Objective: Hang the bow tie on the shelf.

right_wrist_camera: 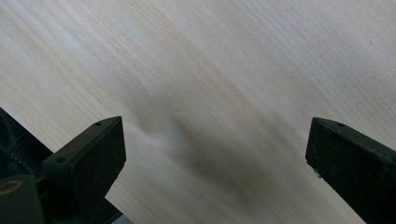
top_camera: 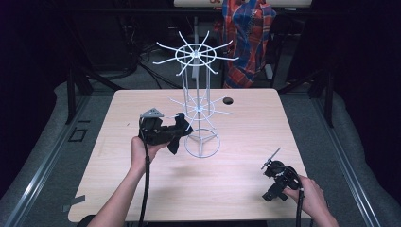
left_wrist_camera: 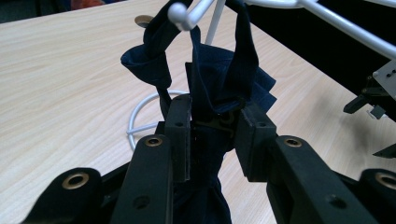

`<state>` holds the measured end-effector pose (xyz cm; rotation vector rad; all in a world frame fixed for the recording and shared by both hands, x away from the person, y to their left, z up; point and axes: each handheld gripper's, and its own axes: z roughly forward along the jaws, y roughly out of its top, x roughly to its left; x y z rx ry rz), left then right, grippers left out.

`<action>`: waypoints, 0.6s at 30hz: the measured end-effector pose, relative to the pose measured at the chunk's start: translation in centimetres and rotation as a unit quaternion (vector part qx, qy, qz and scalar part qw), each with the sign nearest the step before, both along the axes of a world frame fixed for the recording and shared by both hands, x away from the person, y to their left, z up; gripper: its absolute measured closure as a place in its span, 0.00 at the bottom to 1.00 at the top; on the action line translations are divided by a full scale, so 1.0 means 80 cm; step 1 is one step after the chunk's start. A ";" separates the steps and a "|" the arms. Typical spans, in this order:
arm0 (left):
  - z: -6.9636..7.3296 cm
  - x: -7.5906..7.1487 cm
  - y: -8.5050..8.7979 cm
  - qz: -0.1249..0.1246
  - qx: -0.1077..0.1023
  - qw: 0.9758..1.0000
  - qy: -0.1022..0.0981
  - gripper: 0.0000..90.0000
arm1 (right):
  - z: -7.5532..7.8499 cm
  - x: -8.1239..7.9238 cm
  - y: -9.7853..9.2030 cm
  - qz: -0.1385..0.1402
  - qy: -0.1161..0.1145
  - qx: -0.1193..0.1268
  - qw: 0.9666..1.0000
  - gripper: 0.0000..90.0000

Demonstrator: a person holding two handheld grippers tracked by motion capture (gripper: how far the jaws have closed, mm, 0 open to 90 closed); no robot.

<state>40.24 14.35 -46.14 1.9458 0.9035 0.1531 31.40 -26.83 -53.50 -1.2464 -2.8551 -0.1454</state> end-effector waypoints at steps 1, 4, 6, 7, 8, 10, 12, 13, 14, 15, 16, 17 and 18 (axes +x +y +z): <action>-0.002 0.001 -0.001 0.000 -0.003 1.000 0.002 0.77 | 0.000 -0.001 0.000 -0.004 -0.003 0.001 1.000 0.05; -0.005 0.004 -0.003 -0.001 -0.001 1.000 0.009 0.77 | 0.000 0.000 0.000 -0.002 -0.004 -0.002 1.000 0.05; -0.007 0.006 -0.003 0.000 -0.002 1.000 0.011 0.77 | 0.001 0.001 -0.001 0.003 0.000 -0.005 1.000 0.05; -0.008 0.006 -0.003 0.000 -0.002 1.000 0.015 0.77 | 0.001 0.001 -0.001 0.005 0.001 -0.008 1.000 0.05; -0.009 0.006 -0.003 -0.001 -0.003 1.000 0.015 0.77 | 0.001 0.001 -0.001 0.005 -0.001 -0.006 1.000 0.06; -0.010 0.007 -0.002 -0.001 -0.001 1.000 0.019 0.77 | 0.001 0.000 -0.001 0.005 -0.003 -0.005 1.000 0.06; -0.012 0.008 -0.003 0.002 -0.002 1.000 0.017 0.77 | 0.001 0.000 -0.001 0.005 -0.003 -0.005 1.000 0.06; -0.013 0.007 -0.003 0.003 -0.003 1.000 0.021 0.77 | 0.001 0.000 -0.001 0.005 -0.003 -0.005 1.000 0.06; -0.013 0.008 -0.003 0.004 -0.004 1.000 0.021 0.77 | 0.001 0.000 -0.001 0.006 -0.003 -0.005 1.000 0.06; -0.014 0.008 -0.002 0.004 -0.008 1.000 0.021 0.77 | 0.001 0.000 -0.002 0.005 -0.003 -0.005 1.000 0.06; -0.015 0.008 -0.002 0.006 -0.014 1.000 0.023 0.77 | 0.001 0.000 -0.002 0.005 -0.003 -0.005 1.000 0.06; -0.015 0.008 -0.002 0.006 -0.014 1.000 0.023 0.77 | 0.001 0.000 -0.002 0.005 -0.003 -0.005 1.000 0.06; -0.015 0.008 -0.002 0.007 -0.015 1.000 0.024 0.77 | 0.001 0.000 -0.001 0.005 -0.003 -0.005 1.000 0.06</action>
